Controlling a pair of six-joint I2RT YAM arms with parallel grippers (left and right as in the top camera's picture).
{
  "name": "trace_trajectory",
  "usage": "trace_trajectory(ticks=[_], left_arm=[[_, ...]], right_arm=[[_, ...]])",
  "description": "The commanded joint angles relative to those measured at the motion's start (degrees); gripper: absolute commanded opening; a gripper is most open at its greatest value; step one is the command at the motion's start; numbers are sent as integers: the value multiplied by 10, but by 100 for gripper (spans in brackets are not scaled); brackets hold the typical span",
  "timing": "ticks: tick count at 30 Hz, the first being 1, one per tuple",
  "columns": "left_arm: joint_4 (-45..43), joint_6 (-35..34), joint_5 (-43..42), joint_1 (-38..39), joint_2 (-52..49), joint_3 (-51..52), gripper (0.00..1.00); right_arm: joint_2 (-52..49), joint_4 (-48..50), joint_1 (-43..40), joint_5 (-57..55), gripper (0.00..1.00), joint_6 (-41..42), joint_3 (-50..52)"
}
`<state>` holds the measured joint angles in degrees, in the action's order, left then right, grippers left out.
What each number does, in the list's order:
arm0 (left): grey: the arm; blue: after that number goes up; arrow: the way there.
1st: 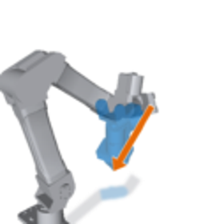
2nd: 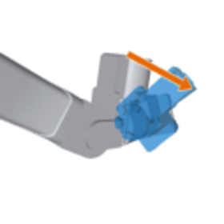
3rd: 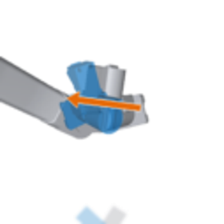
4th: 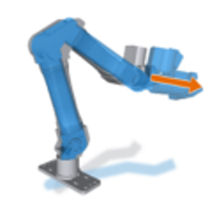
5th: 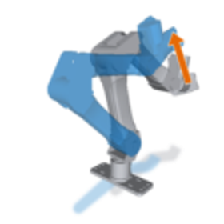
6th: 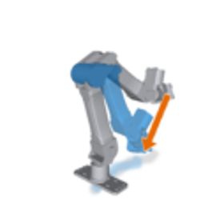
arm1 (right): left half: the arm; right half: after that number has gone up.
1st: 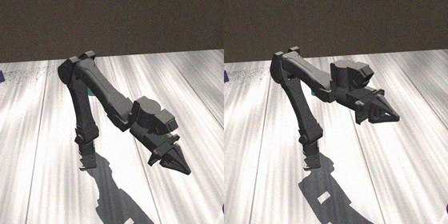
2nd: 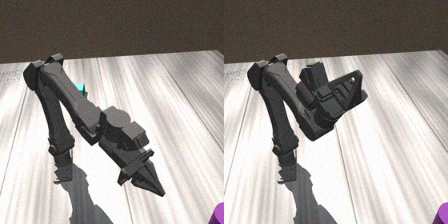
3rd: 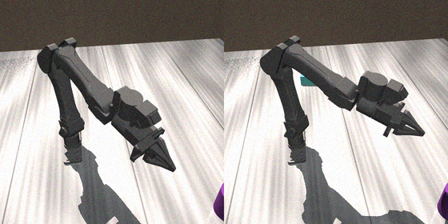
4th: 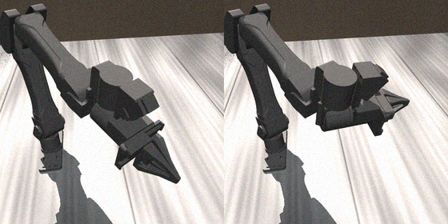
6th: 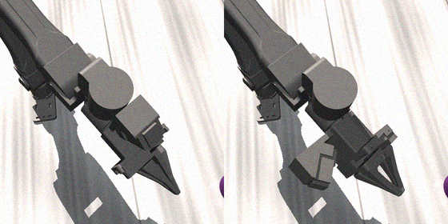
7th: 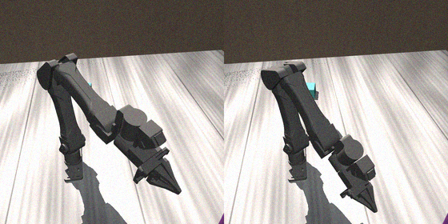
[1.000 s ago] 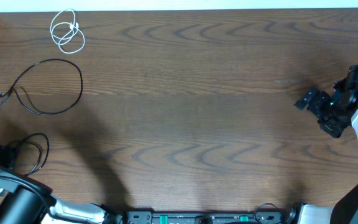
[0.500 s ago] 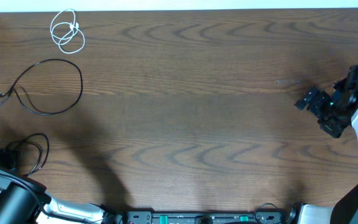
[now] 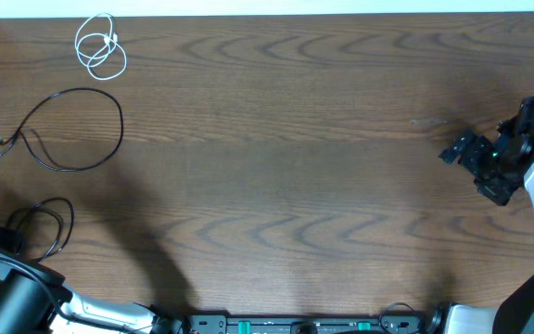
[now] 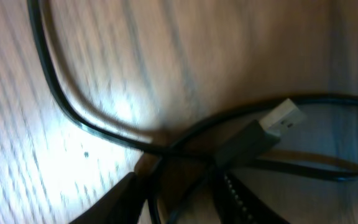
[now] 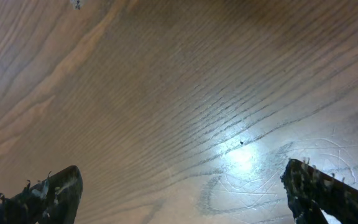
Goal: Untangle cables
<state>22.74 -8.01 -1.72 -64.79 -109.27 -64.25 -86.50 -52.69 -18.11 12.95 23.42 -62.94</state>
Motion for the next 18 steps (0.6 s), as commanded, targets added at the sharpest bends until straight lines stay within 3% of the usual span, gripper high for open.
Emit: trace_trajectory(ticks=[1, 8, 18], left_arm=[[-16, 59, -24, 0, -28, 8, 32], [-42, 85, -24, 0, -28, 8, 9], [-78, 170, -86, 6, -28, 8, 8]], right_arm=[[7, 0, -2, -5, 99, -8, -3], [7, 0, -2, -5, 99, -8, -3], [7, 0, -2, -4, 99, -8, -3]])
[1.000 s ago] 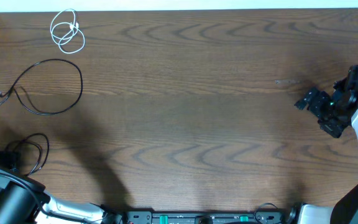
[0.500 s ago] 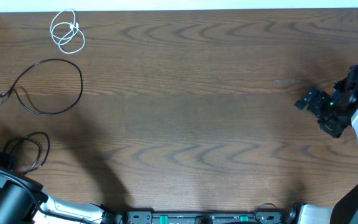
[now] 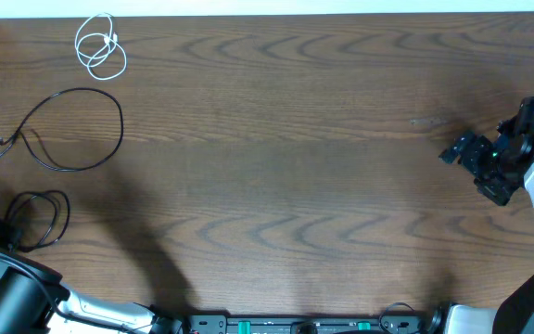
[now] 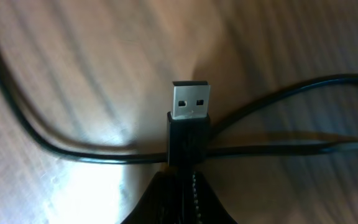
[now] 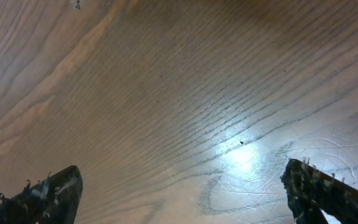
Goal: Untangle cables
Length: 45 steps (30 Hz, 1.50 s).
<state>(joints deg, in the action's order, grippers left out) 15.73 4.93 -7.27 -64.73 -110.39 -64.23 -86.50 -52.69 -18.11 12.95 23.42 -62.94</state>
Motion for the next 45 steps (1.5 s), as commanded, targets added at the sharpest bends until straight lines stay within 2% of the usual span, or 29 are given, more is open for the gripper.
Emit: trace_trajectory(ticks=[1, 14, 16, 18, 19, 20, 22, 26, 31, 34, 39, 42, 45], left_arm=[[-11, 48, -31, 7, -17, 8, 8], [-32, 230, -30, 57, -17, 8, 8], [-33, 240, -30, 64, -17, 8, 8], [-37, 240, -25, 69, -17, 8, 22], [-38, 239, -24, 70, -17, 8, 40], [-38, 229, -11, 70, -16, 6, 47], [-39, 209, 20, 70, -13, 5, 47], [-39, 180, 45, 70, 9, 5, 75], [-39, 128, 32, 70, 70, 5, 88], [-45, 87, 22, 70, 120, 5, 93], [-56, 33, -130, 78, 185, 5, 95], [-56, -8, -144, 109, 203, 5, 96], [-56, -10, -144, 174, 217, 5, 97]], right_arm=[[7, 0, -2, -5, 99, -8, -3], [7, 0, -2, -5, 99, -8, -3], [7, 0, -2, -5, 99, -8, -3], [7, 0, -2, -5, 99, -8, -3], [7, 0, -2, -4, 99, -8, -3], [7, 0, -2, -4, 99, -8, -3], [7, 0, -2, -5, 99, -8, -3], [7, 0, -2, -5, 99, -8, -3], [7, 0, -2, -5, 99, -8, -3], [7, 0, -2, -5, 99, -8, -3], [7, 0, -2, -5, 99, -8, -3], [7, 0, -2, -5, 99, -8, -3], [7, 0, -2, -5, 99, -8, -3]])
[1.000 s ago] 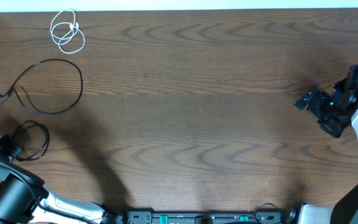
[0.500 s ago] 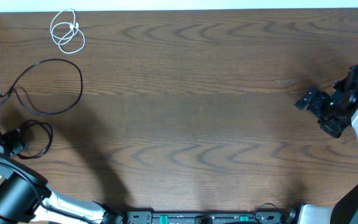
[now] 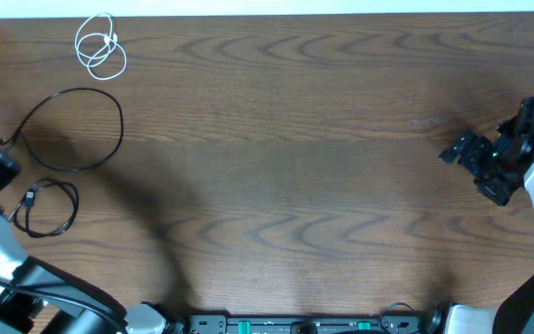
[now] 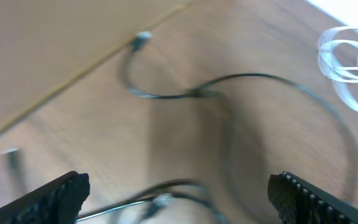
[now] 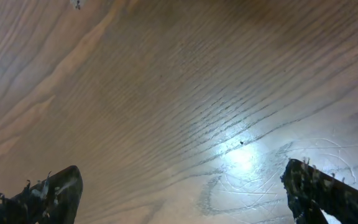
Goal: Untangle cables
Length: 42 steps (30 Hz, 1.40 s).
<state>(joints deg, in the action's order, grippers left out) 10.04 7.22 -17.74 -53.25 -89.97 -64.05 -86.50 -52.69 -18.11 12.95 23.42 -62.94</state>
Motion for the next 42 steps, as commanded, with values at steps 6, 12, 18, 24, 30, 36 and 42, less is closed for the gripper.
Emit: trace_trajectory(ticks=[6, 12, 18, 24, 30, 36, 42], left_arm=[[-1, 6, -39, 214, 38, 3, 98], [-1, 48, -39, 359, 106, 3, 100], [15, 54, -39, 476, 218, 3, 98], [85, 54, -39, 570, 343, 3, 98], [204, 54, -39, 595, 435, 3, 98], [344, 54, -39, 595, 472, 3, 98], [447, 54, -39, 595, 466, 3, 98]], right_arm=[[7, 0, -2, -5, 99, -8, -3], [7, 0, -2, -5, 99, -8, -3], [7, 0, -2, -5, 99, -8, -3], [7, 0, -2, -4, 99, -8, -3], [7, 0, -2, -5, 99, -8, -3], [7, 0, -2, -5, 99, -8, -3], [7, 0, -2, -4, 99, -8, -3]])
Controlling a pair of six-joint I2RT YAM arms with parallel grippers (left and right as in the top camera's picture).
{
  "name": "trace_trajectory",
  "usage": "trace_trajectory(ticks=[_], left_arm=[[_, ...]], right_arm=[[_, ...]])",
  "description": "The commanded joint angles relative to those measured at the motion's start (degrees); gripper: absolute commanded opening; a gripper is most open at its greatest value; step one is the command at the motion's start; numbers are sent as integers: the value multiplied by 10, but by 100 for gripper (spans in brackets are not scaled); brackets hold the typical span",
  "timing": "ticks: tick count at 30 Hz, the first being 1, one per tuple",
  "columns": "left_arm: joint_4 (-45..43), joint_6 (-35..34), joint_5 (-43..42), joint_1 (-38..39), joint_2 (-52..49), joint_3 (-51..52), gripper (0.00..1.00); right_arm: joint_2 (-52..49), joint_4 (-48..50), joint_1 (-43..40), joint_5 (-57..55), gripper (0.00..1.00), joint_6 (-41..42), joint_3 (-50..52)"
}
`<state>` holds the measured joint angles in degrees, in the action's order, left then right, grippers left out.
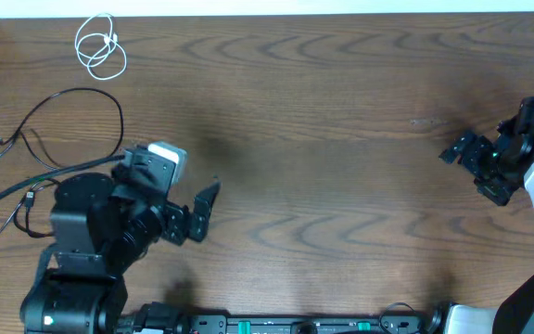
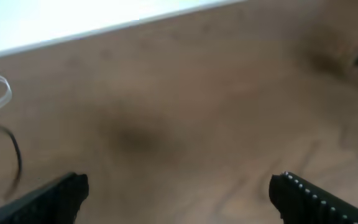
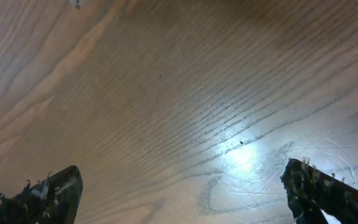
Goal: Untangle cables
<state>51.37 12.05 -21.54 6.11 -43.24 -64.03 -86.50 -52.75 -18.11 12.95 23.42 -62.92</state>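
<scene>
Three cables lie apart at the table's left. A white coil (image 1: 100,46) sits at the far corner and shows blurred at the left edge. Below it is a big black loop (image 1: 72,121), of which the left wrist view catches one arc (image 2: 15,155). A small black USB cable (image 1: 12,209) lies lower, partly behind my left arm. My left gripper (image 1: 197,211) is open over bare wood right of them, its fingers (image 2: 55,196) wide apart with nothing between. At the right edge, my right gripper (image 1: 460,148) is open and empty, fingers (image 3: 42,196) over bare table.
The wooden table (image 1: 323,139) has a raised wooden edge at the far left and a white strip along the back (image 2: 104,25). My left arm's body (image 1: 91,232) covers the lower left of the table.
My left arm was at the table's left edge with its gripper open over the black loop. It now stands further right, gripper still open over bare wood. The right arm has not moved.
My left gripper was low at the small black cable in the lower left corner, jaws around it. Then it was shut on the USB plug. Later it was open, with that cable lying further right below the big loop. Now it is away from all the cables.
</scene>
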Motion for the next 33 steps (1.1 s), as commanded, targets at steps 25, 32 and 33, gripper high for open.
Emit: trace_trajectory(ticks=[25, 32, 33], left_arm=[[-94, -41, 1, 1, 165, 205, 98], [-242, -128, 65, 1, 278, 337, 98], [-254, -143, 78, 1, 288, 350, 98]], right_arm=[[7, 1, -2, -5, 99, -8, -3], [7, 0, -2, -5, 99, -8, -3], [7, 0, -2, -4, 99, -8, -3]])
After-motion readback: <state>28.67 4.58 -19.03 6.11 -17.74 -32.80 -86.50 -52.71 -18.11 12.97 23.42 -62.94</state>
